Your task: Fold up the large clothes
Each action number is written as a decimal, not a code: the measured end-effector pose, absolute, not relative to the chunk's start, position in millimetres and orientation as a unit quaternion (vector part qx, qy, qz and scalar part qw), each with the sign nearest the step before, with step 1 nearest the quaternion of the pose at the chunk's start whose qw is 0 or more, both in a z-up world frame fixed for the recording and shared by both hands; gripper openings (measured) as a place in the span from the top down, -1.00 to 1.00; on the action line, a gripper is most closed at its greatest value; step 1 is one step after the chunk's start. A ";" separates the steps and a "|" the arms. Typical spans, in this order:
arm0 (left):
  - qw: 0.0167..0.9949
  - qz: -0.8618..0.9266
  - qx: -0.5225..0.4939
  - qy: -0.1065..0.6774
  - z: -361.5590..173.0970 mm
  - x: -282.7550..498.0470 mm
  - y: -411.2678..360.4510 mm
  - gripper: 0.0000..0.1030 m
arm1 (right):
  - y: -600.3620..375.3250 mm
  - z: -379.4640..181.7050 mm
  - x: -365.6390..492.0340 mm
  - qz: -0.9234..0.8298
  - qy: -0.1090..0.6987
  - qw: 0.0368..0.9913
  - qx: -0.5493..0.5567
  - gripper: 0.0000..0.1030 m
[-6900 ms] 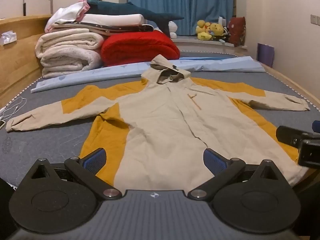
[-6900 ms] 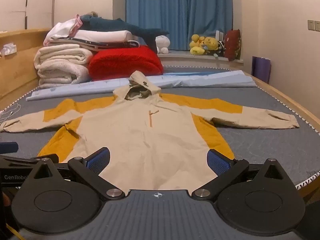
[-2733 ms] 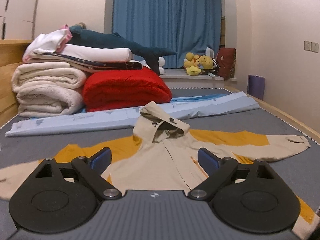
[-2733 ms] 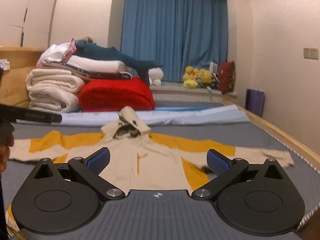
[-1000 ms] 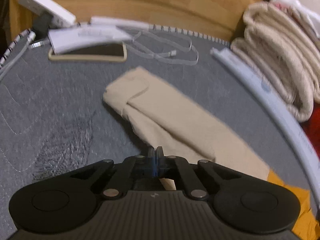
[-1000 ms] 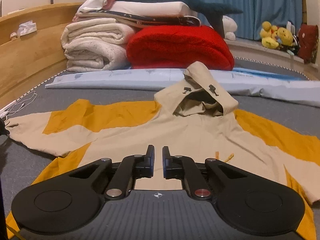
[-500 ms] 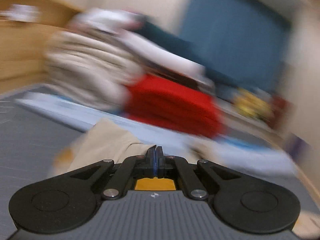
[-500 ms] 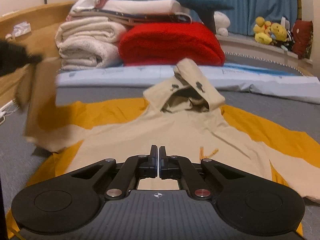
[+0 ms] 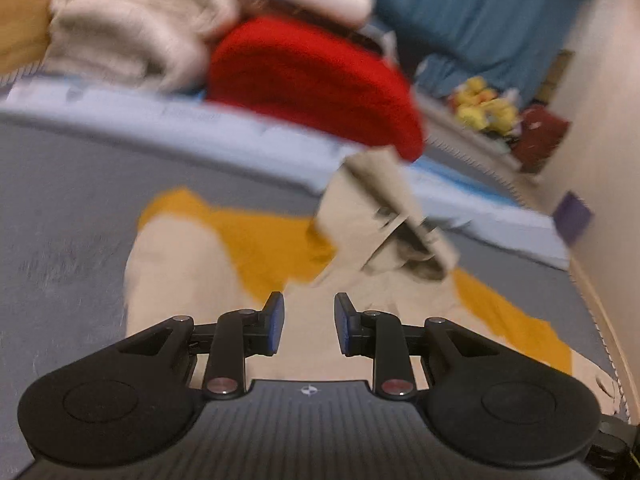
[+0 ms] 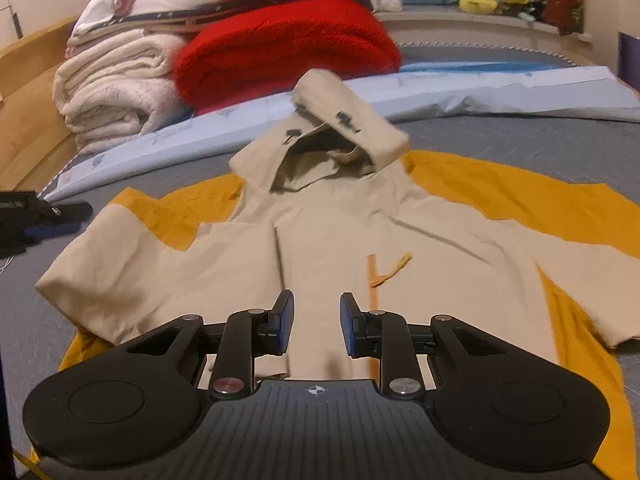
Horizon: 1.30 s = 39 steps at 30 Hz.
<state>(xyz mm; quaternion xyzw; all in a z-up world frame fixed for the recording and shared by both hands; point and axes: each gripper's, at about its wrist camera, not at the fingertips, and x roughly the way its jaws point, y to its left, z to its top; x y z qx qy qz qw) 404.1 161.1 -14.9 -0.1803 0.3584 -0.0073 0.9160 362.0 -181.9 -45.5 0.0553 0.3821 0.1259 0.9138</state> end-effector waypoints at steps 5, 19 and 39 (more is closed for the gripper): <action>0.829 -0.018 -0.260 0.495 -66.5 436.2 172.1 0.18 | -159.8 -52.0 368.2 0.167 0.390 0.905 0.033 0.49; 0.835 -0.149 -0.300 0.437 -59.3 452.7 143.9 0.93 | -90.2 -64.7 347.6 0.285 0.360 0.876 -0.145 -0.16; 0.933 -0.039 -0.228 0.277 -6.9 435.2 204.5 0.72 | -206.5 -7.6 374.5 0.076 0.241 0.961 0.107 0.73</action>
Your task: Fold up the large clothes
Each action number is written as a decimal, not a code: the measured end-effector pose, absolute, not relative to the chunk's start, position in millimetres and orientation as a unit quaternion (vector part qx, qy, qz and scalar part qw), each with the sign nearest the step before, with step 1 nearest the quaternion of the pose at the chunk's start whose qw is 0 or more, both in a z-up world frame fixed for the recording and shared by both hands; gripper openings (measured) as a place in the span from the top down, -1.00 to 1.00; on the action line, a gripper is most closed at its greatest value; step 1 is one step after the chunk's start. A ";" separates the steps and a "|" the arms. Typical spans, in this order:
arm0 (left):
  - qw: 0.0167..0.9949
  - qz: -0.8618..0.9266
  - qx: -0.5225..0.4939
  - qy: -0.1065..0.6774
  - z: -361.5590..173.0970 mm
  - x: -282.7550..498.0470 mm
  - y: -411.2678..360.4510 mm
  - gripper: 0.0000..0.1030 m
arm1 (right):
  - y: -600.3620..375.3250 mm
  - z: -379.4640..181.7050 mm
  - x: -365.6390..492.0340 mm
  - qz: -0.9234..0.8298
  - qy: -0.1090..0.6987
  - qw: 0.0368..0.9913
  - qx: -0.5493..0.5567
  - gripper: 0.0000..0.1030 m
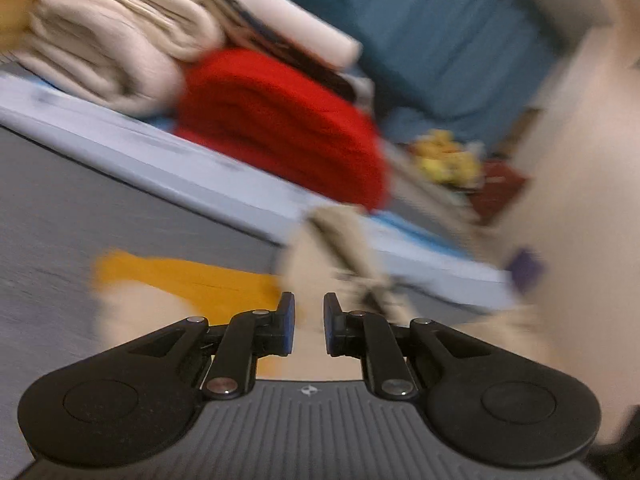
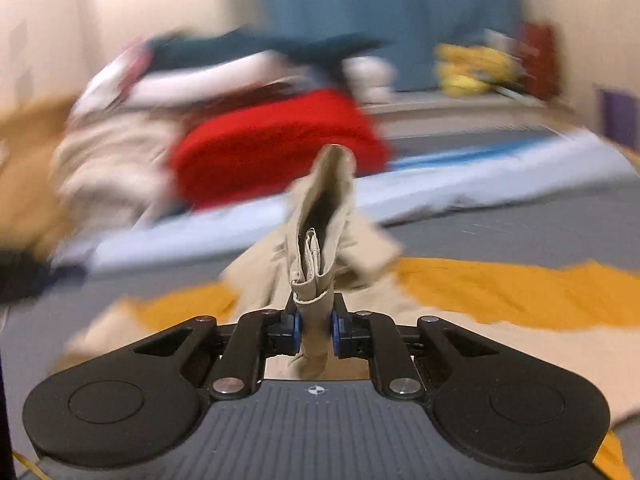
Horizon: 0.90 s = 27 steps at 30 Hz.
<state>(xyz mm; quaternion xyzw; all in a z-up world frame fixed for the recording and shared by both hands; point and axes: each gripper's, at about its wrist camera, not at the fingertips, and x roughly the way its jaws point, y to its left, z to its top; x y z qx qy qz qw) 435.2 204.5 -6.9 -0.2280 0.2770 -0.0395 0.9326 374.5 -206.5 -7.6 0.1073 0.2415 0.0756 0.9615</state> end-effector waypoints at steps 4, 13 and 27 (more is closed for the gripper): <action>0.918 0.012 -0.195 0.344 -25.3 446.8 212.8 0.72 | -252.8 -17.7 387.3 -0.028 0.265 0.949 0.166 0.73; 0.874 -0.020 -0.118 0.470 -69.2 458.8 195.9 0.45 | -287.6 -27.6 398.1 -0.087 0.297 0.925 0.220 0.67; 0.845 -0.031 -0.051 0.531 -107.3 448.2 180.8 0.32 | -315.3 -51.0 409.9 -0.141 0.308 0.905 0.258 0.33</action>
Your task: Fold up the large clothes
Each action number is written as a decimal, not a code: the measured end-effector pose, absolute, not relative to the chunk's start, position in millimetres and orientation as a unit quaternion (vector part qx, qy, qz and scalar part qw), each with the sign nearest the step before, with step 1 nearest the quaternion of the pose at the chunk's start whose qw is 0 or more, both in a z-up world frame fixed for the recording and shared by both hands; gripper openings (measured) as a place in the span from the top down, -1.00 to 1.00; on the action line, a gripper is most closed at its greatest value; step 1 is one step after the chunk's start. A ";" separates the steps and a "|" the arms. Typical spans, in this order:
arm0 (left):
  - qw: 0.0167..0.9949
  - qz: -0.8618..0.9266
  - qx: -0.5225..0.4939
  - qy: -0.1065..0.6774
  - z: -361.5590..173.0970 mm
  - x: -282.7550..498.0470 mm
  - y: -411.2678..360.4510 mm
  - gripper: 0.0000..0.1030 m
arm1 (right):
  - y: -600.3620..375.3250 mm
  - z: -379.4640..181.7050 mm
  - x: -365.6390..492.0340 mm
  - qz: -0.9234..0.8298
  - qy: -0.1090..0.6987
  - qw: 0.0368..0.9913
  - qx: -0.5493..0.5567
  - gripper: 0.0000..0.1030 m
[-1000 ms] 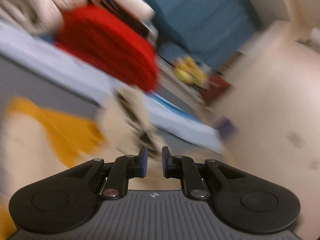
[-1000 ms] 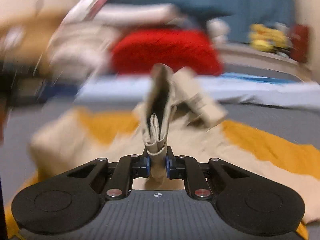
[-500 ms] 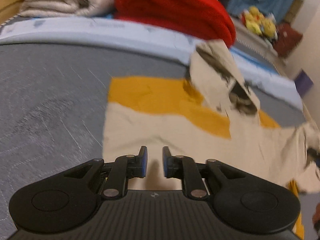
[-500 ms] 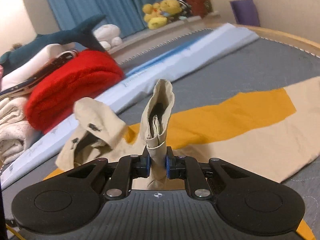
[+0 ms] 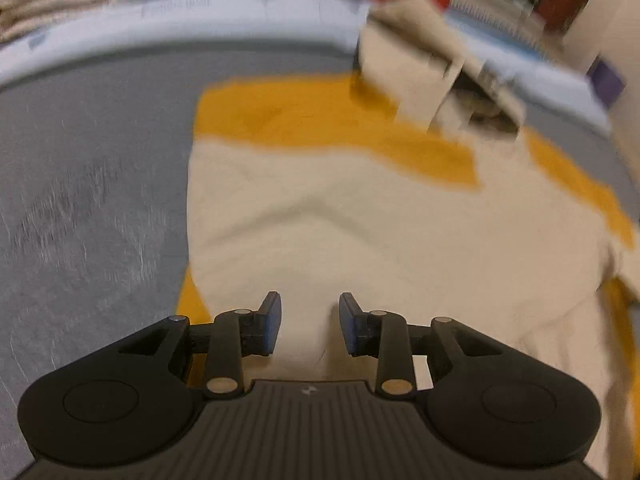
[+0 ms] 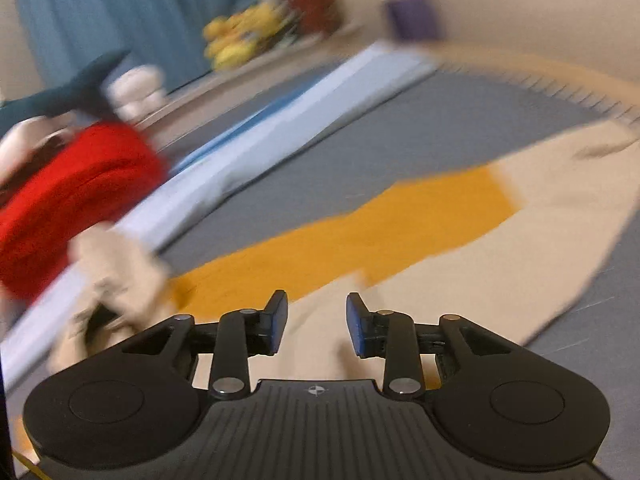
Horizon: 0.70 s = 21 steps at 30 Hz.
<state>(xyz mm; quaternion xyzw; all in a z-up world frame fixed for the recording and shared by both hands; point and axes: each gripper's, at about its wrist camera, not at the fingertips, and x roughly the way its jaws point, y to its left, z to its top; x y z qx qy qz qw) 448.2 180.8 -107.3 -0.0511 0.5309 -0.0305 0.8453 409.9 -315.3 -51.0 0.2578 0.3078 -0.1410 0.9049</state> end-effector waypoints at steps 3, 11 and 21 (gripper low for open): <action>0.837 -0.026 -0.032 0.545 -121.1 447.2 179.5 0.32 | -320.1 -78.9 423.2 -0.105 0.375 0.872 0.297 0.31; 0.836 -0.024 -0.026 0.547 -116.7 445.5 172.5 0.20 | -318.2 -106.0 436.8 -0.131 0.439 0.847 0.269 0.31; 0.886 -0.049 -0.007 0.461 -52.4 421.4 135.6 -0.24 | -308.6 -49.1 415.1 -0.118 0.356 0.906 0.195 0.15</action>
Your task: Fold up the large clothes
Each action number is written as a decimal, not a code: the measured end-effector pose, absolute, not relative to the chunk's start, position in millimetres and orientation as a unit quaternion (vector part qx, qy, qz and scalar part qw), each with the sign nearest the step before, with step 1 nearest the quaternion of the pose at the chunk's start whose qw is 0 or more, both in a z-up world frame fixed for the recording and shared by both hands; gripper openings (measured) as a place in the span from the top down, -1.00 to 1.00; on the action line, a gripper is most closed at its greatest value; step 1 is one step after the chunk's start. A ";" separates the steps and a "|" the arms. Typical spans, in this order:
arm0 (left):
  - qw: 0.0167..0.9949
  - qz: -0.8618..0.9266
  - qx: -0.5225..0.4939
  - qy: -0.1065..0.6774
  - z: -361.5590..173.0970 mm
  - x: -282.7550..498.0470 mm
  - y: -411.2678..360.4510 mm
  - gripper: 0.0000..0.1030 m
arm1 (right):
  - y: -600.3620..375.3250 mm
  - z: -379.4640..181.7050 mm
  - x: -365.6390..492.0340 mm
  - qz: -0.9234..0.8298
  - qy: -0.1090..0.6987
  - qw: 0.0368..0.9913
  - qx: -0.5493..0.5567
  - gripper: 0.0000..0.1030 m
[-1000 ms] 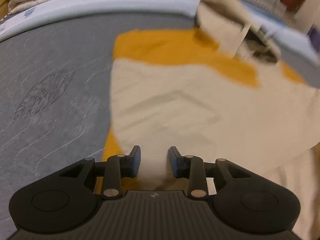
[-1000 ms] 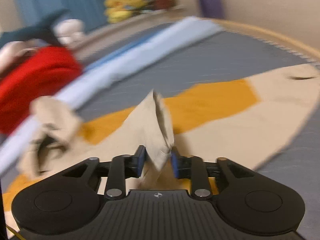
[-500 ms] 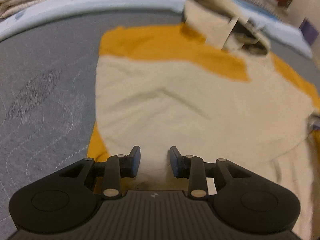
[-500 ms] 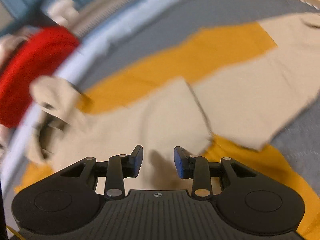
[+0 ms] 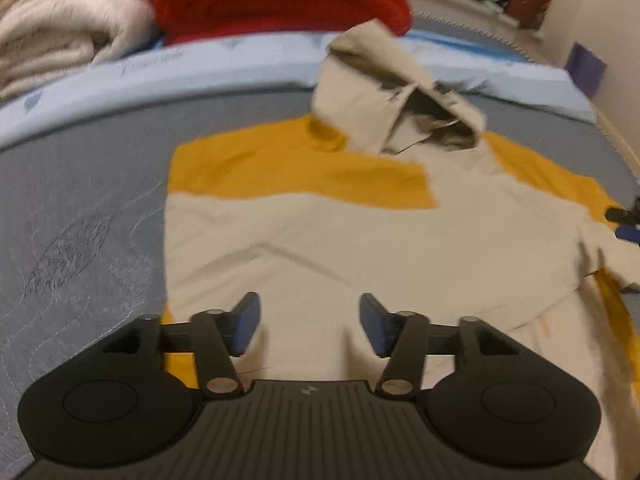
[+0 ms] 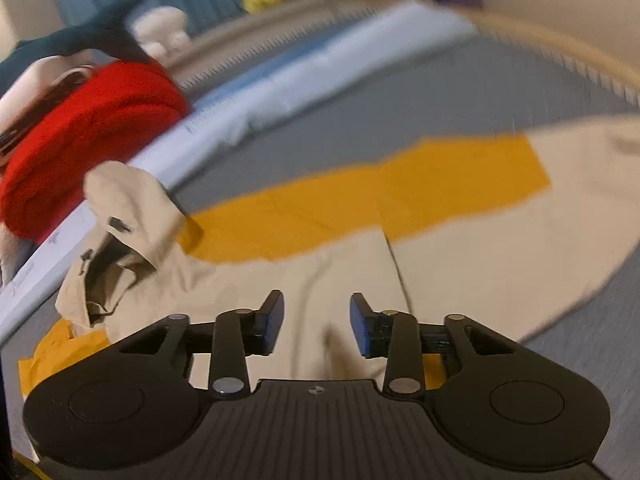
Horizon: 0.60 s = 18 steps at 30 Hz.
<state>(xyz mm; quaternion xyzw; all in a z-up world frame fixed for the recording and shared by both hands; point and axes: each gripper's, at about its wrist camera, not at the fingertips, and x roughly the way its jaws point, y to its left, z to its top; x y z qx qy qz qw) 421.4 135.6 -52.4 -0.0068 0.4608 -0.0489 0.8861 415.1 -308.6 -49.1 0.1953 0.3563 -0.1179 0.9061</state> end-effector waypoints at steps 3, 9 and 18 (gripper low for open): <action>0.889 -0.055 0.001 0.455 -46.6 409.1 116.4 -0.24 | -303.1 -33.9 407.7 -0.104 0.326 0.926 0.158 0.04; 0.898 -0.072 0.009 0.433 -33.6 387.4 80.2 -0.34 | -299.6 -15.1 393.2 -0.068 0.285 0.950 0.104 0.02; 0.903 -0.071 0.010 0.423 -37.3 388.7 56.8 -0.35 | -333.2 -4.7 367.5 -0.059 0.269 0.956 0.096 0.02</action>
